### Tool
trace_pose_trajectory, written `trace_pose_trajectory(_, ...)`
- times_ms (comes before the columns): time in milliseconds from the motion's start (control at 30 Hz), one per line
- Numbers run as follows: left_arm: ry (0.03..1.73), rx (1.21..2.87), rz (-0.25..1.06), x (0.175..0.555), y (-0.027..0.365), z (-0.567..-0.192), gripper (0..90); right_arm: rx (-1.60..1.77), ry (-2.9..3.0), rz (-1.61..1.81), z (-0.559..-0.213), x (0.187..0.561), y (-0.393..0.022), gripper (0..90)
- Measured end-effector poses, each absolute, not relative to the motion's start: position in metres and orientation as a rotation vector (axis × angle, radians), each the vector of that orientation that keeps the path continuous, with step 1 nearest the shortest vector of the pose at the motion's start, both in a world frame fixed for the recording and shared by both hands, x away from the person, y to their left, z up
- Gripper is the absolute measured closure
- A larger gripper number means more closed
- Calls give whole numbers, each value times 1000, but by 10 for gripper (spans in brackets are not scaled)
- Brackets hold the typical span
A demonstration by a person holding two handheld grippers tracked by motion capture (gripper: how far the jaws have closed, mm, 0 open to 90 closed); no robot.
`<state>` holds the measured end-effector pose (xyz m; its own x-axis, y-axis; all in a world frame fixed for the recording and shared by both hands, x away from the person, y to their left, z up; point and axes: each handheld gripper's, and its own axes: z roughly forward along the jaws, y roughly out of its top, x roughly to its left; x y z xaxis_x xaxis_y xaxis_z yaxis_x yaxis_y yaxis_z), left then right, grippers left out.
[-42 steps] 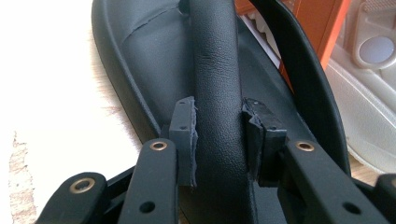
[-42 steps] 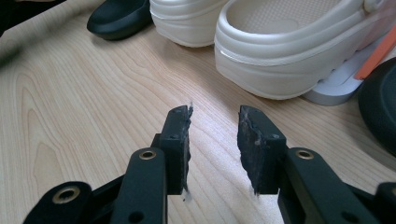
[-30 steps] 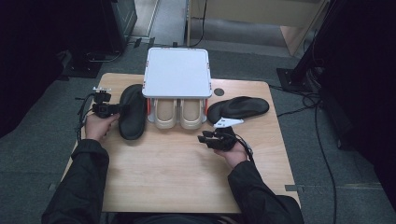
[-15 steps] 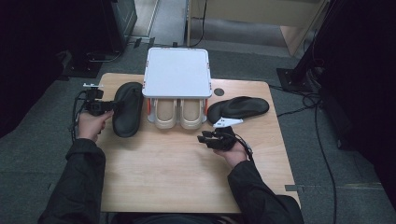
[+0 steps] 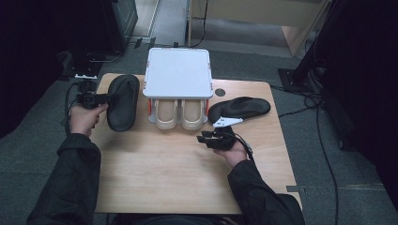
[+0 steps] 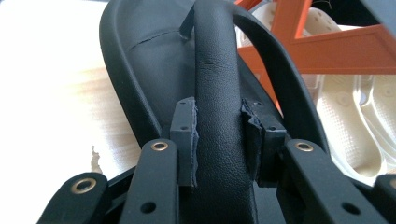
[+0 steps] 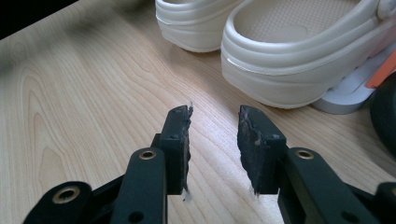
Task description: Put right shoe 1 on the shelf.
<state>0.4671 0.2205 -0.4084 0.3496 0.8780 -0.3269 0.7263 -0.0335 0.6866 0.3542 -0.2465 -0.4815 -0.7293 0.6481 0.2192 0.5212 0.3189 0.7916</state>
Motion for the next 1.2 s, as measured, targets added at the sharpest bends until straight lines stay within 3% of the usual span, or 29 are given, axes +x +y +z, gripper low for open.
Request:
trace_pose_trajectory(667, 1382, 1779, 259, 482, 213, -345, 680, 1097, 2436, 1387, -481, 355, -247, 647)
trace_pose_trajectory(967, 1328, 1786, 283, 496, 187, -305, 680, 1093, 2430, 1390, -480, 356, -248, 647)
trace_pose_trajectory(1200, 1293, 1811, 279, 511, 158, -294, 680, 1103, 2422, 1396, -480, 356, -249, 646)
